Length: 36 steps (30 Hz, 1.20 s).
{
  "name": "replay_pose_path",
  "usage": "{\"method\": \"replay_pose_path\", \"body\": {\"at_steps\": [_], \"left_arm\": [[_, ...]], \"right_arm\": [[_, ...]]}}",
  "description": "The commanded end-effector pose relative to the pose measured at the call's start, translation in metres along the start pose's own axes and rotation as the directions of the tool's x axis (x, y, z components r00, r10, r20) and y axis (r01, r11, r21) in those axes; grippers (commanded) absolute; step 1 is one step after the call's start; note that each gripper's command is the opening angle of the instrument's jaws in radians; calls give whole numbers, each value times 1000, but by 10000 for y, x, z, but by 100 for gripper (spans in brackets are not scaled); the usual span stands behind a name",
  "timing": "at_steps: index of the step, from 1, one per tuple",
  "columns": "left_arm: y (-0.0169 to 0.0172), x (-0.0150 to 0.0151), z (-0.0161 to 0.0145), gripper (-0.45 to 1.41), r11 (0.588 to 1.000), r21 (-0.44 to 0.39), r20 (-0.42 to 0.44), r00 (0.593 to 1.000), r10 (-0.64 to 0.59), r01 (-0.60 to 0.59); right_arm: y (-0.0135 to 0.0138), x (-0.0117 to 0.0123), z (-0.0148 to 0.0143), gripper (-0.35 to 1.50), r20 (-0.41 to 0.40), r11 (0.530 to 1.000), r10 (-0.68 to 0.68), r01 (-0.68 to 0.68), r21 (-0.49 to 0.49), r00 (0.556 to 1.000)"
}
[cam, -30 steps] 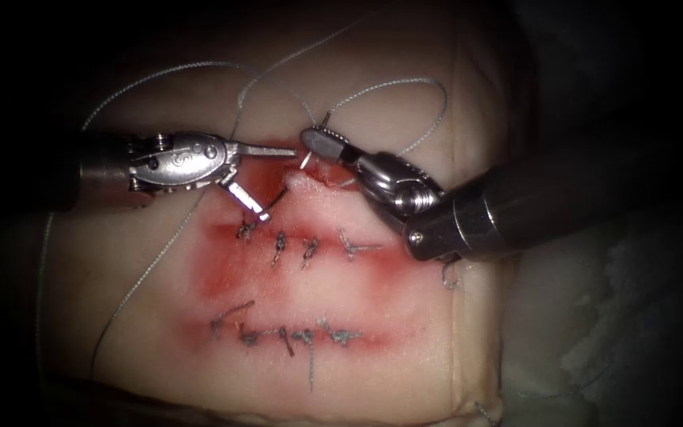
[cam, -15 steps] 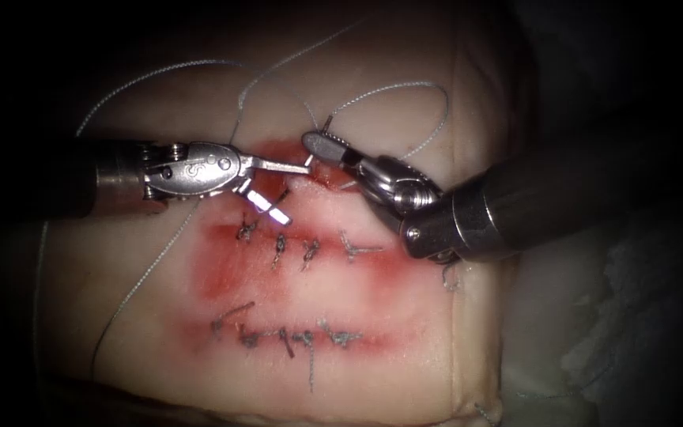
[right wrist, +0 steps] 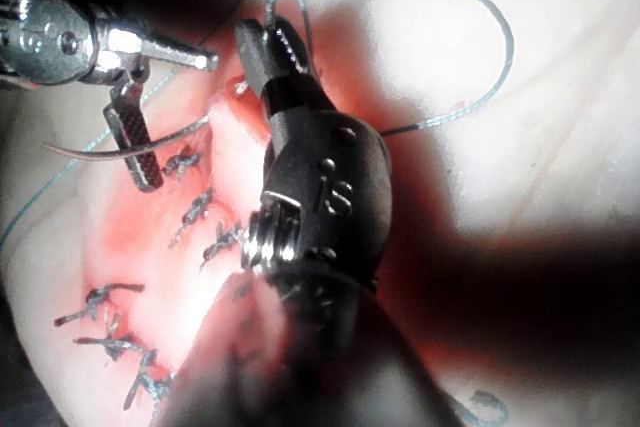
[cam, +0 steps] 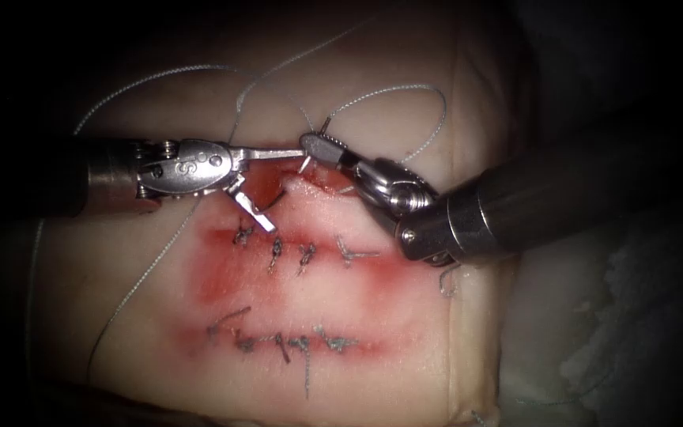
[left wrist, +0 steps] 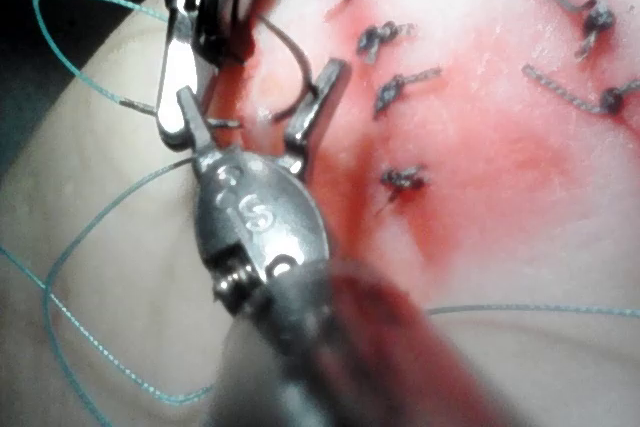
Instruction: Wound Closure
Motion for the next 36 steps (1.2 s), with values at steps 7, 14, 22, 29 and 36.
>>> {"method": "replay_pose_path", "body": {"at_steps": [7, 14, 22, 29, 36], "left_arm": [[8, -4, 5, 86, 999, -4, 8, 999, 39, -39], [1, -4, 11, 41, 997, -9, 16, 997, 70, -70], [-3, -4, 12, -45, 997, -13, 20, 997, 72, -71], [-5, -3, 9, -45, 988, -8, 54, 987, -152, 153], [1, -21, 0, -45, 770, 10, 190, 754, -628, 638]], "right_arm": [[0, 2, 7, -35, 5, 1000, 2, -2, 0, 1000], [-1, 2, 6, -35, 3, 1000, 2, -2, 2, 1000], [0, 2, 6, -35, 4, 1000, 2, -2, 6, 1000], [10, -1, 5, 100, 19, 953, -303, 304, -3, 953], [31, -3, 1, 105, 103, 724, -685, 689, -10, 721]]}}
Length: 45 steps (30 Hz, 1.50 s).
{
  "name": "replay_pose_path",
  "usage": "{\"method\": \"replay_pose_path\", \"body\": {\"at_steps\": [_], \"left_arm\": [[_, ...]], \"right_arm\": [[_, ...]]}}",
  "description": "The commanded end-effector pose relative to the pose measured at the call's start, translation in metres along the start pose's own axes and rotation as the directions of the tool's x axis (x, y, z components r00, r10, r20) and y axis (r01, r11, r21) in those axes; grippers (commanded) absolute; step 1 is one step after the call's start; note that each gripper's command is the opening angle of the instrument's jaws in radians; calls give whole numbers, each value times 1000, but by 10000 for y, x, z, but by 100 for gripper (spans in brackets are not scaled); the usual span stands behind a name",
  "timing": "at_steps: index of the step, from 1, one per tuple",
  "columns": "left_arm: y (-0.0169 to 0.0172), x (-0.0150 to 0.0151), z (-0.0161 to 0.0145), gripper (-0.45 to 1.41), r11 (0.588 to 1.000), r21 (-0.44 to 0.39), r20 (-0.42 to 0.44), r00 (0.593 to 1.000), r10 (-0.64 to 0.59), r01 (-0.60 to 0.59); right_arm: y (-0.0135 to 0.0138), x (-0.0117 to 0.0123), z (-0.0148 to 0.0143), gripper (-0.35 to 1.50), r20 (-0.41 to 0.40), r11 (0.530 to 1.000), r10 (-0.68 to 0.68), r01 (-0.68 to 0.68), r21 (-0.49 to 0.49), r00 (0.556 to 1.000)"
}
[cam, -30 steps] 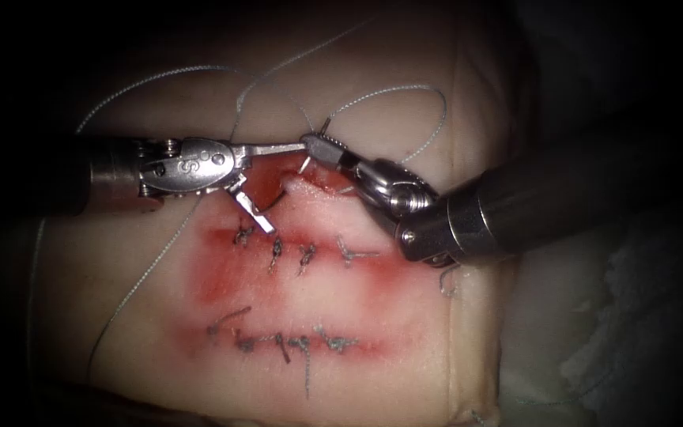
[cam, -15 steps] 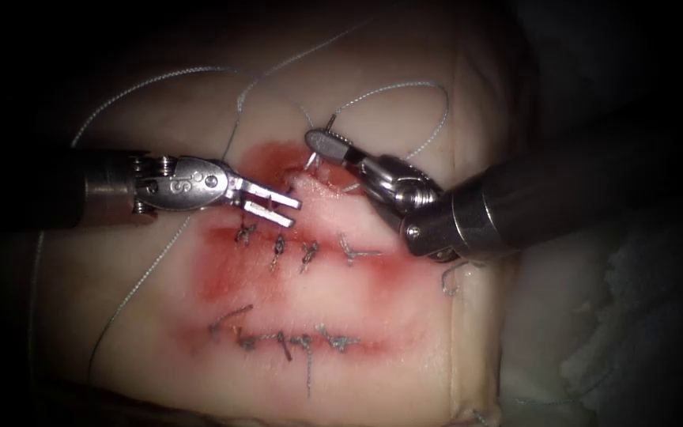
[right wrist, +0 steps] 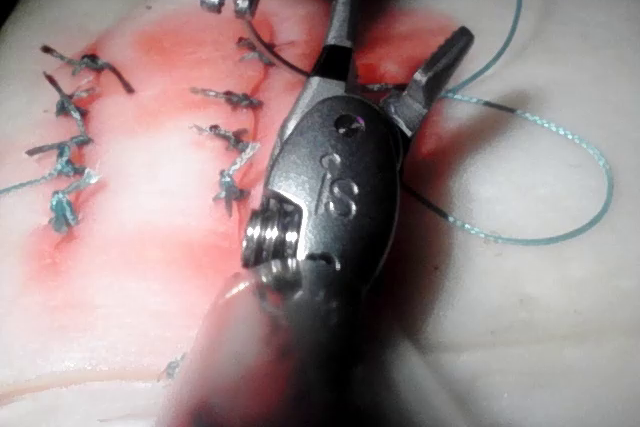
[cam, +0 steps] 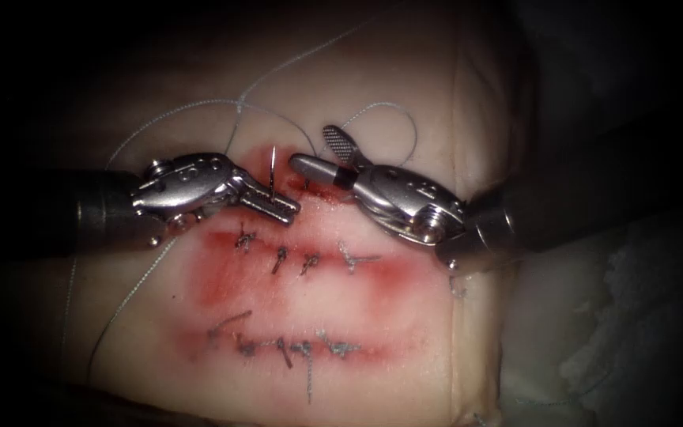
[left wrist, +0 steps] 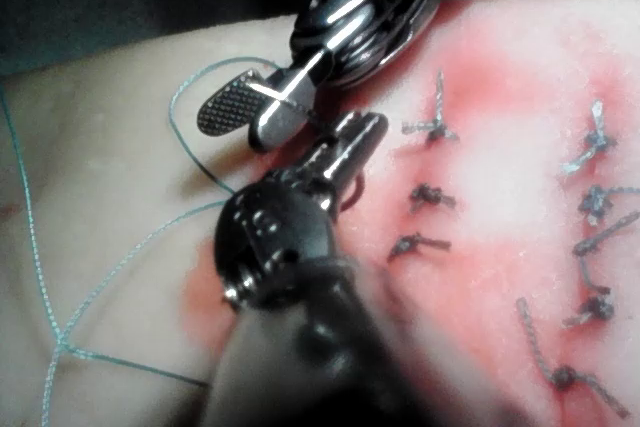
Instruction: Wound Closure
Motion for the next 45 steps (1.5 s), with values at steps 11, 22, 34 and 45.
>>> {"method": "replay_pose_path", "body": {"at_steps": [11, 22, 34, 45], "left_arm": [[-10, -60, 4, -45, 642, -26, 266, 624, -734, 766], [-41, -188, -45, -45, 284, 15, 419, 252, -873, 959], [-127, -378, -73, -45, 600, 10, 444, 534, -720, 800], [-200, -499, -117, -45, 750, -47, 521, 657, -546, 660]], "right_arm": [[22, -90, -2, 108, 82, 969, -245, 245, 18, 966], [-1, -127, -1, 116, 195, 977, -213, 207, 51, 957], [-38, -121, -6, 110, 195, 974, -225, 217, 62, 955], [-37, -112, -6, 108, 199, 975, -221, 213, 59, 955]]}}
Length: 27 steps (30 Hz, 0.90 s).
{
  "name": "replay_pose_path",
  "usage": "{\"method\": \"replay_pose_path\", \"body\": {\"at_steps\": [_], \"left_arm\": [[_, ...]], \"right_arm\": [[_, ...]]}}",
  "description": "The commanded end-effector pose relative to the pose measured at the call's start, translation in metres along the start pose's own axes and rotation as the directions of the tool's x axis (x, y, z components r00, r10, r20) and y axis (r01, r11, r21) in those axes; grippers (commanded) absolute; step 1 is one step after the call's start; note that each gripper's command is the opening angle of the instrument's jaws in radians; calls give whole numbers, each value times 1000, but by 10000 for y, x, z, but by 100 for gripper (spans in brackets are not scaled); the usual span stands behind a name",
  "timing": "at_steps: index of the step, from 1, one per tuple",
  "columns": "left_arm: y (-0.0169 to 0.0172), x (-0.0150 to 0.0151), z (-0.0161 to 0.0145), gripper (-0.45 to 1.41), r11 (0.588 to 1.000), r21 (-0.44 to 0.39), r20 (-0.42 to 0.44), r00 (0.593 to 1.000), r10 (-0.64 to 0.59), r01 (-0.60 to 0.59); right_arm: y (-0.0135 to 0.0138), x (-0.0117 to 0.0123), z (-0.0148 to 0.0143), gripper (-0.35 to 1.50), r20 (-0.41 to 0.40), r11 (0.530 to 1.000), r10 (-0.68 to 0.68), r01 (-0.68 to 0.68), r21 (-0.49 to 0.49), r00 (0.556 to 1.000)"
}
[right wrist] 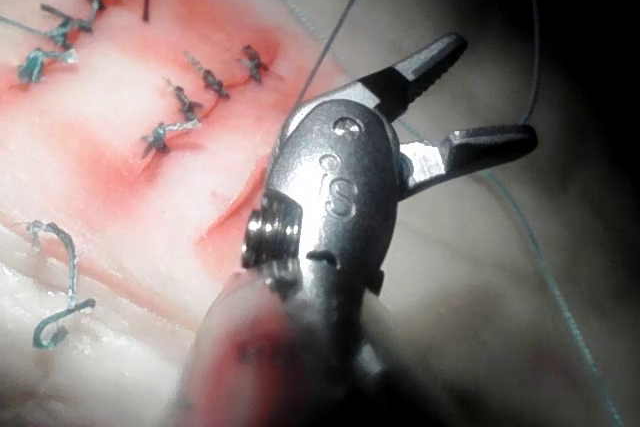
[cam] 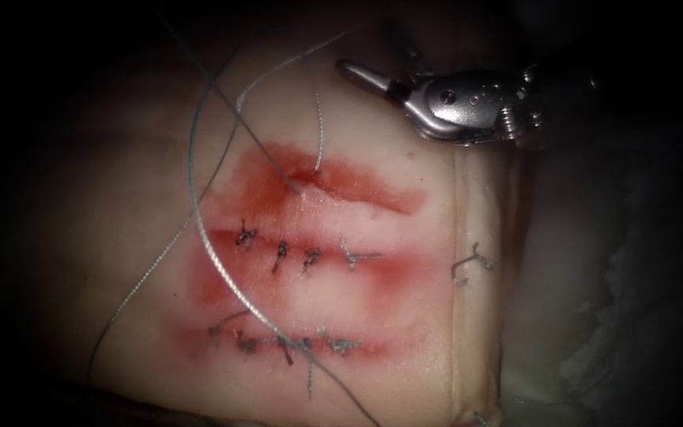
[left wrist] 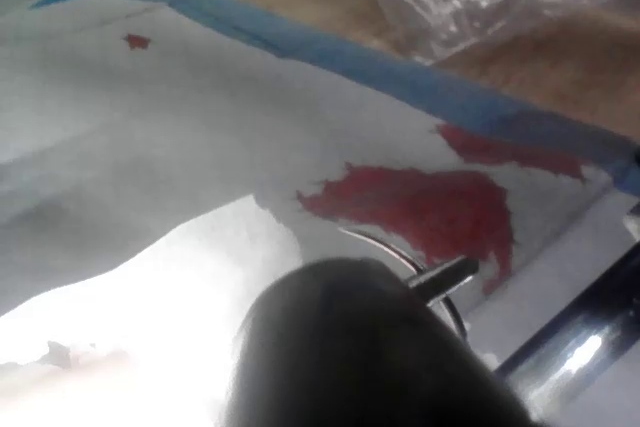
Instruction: Wound Closure
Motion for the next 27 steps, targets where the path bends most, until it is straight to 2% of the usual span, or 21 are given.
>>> {"method": "replay_pose_path", "body": {"at_steps": [1, 8, 15, 19, 21, 22, 24, 26, 27], "left_arm": [[-5, -12, 5, -45, 1000, 5, 12, 1000, 9, -9], [-10, -24, -6, -45, 999, -10, 34, 999, 36, -36], [15, -3, 6, -45, 997, -34, 46, 996, 75, -74], [76, 44, 32, -45, 997, -76, -9, 999, 33, -33], [87, 51, 36, -45, 996, -85, -19, 1000, 21, -22], [112, 70, 43, -45, 995, -98, -45, 999, -5, 1], [123, 78, 45, -45, 994, -109, -55, 998, -24, 18], [161, 106, 53, -45, 991, -123, -89, 994, -57, 46], [167, 110, 54, -45, 992, -121, -97, 994, -58, 46]], "right_arm": [[5, 4, 6, 108, 3, 1000, 5, -5, 0, 1000], [4, 3, 4, 105, 4, 1000, 5, -5, -2, 1000], [5, 4, 4, 100, 4, 1000, 16, -16, -3, 1000], [6, 7, 3, 101, 5, 999, 32, -32, -4, 999], [6, 7, 3, 101, 8, 999, 32, -32, -4, 999], [7, 8, 2, 100, 9, 999, 43, -43, -5, 999], [7, 9, 2, 100, 9, 999, 42, -42, -5, 999], [9, 12, 0, 96, 7, 999, 51, -51, -7, 999], [9, 12, -1, 95, 7, 998, 57, -57, -8, 998]]}}
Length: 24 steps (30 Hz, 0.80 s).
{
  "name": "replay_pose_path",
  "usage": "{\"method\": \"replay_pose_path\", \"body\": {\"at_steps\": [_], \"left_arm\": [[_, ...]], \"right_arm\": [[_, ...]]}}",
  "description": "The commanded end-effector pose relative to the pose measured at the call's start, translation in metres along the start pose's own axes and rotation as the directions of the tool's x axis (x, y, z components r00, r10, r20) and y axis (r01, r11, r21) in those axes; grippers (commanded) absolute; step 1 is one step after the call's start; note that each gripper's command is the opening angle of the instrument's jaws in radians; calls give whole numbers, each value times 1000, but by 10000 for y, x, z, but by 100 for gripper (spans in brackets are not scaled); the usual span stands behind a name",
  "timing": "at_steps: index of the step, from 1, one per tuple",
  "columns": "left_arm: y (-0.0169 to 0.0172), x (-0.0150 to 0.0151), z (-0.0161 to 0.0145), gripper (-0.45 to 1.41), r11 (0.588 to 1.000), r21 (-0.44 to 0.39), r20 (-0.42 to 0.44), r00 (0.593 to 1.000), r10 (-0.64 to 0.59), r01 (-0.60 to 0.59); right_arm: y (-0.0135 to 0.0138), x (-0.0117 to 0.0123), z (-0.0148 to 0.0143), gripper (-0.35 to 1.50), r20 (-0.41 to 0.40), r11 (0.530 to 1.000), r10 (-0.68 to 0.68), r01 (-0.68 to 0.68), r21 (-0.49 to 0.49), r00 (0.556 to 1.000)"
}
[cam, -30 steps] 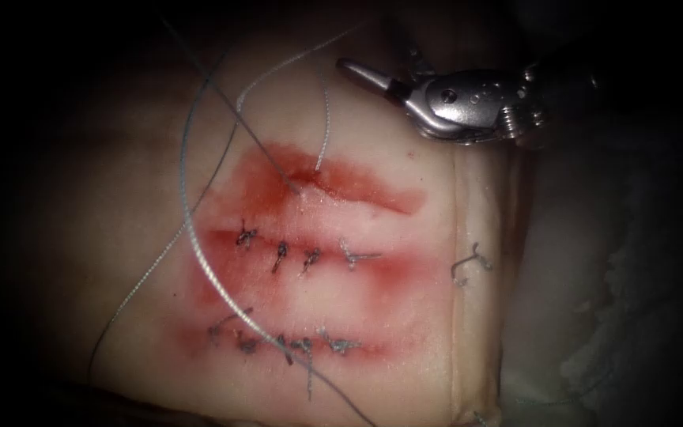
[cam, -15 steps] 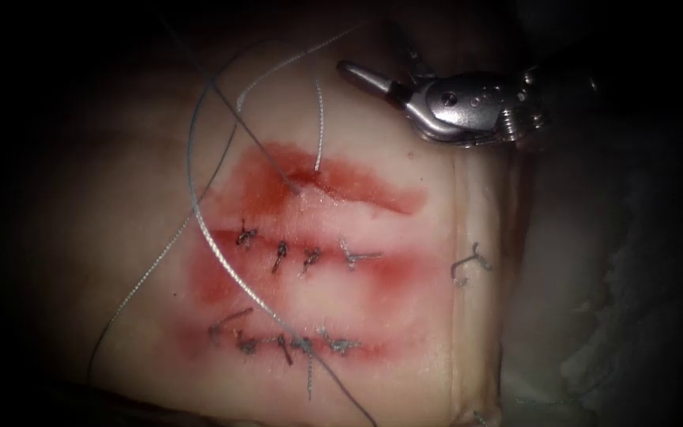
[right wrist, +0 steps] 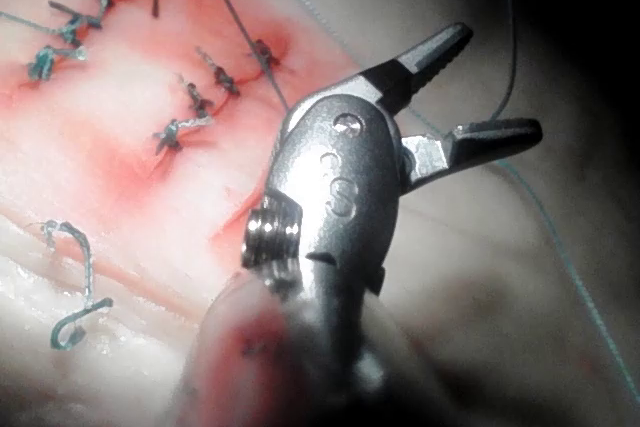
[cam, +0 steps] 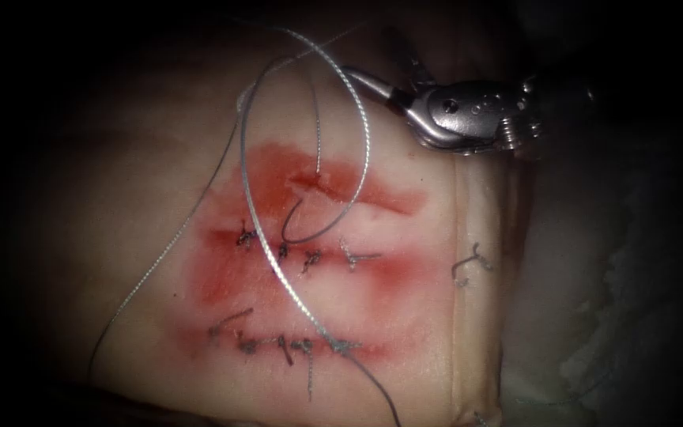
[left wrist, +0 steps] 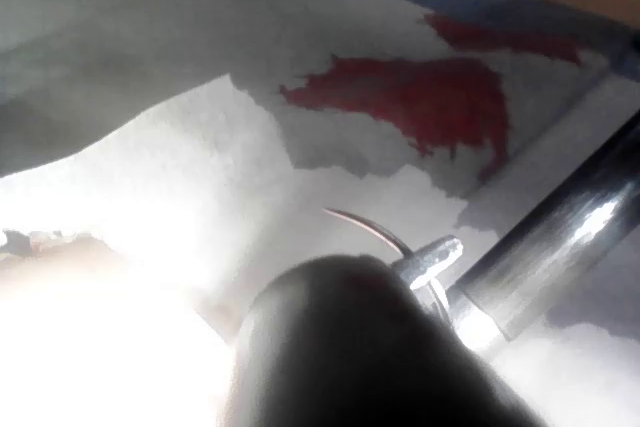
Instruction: Wound Closure
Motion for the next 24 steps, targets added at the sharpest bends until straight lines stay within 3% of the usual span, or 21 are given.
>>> {"method": "replay_pose_path", "body": {"at_steps": [1, 3, 8, 12, 17, 18, 19, 24], "left_arm": [[-1, -7, 7, -45, 1000, 7, 3, 1000, 8, -8], [16, 3, 10, -45, 999, 1, -22, 999, -35, 35], [21, 9, 11, -45, 999, -41, -51, 998, -30, 28], [20, 10, 13, -45, 998, -35, -61, 997, -55, 53], [24, 18, 18, -45, 995, -22, -89, 991, -98, 97], [24, 18, 18, -45, 995, -22, -89, 991, -98, 97], [27, 25, 21, -45, 993, -19, -102, 988, -117, 115], [31, 43, 22, -45, 991, -12, -127, 983, -130, 130]], "right_arm": [[5, 5, 5, 95, 2, 1000, 5, -5, -2, 1000], [4, 4, 2, 96, 0, 1000, 17, -17, -5, 1000], [1, 8, 1, 98, -2, 999, 38, -38, -6, 999], [4, 14, -1, 88, -9, 999, 50, -50, -8, 999], [17, 28, -9, 16, -45, 998, 61, -61, -13, 997], [17, 28, -9, 16, -45, 998, 61, -61, -13, 997], [19, 29, -11, -35, -62, 998, 57, -59, -29, 996], [25, 28, -5, -35, -102, 969, 58, -81, -235, 993]]}}
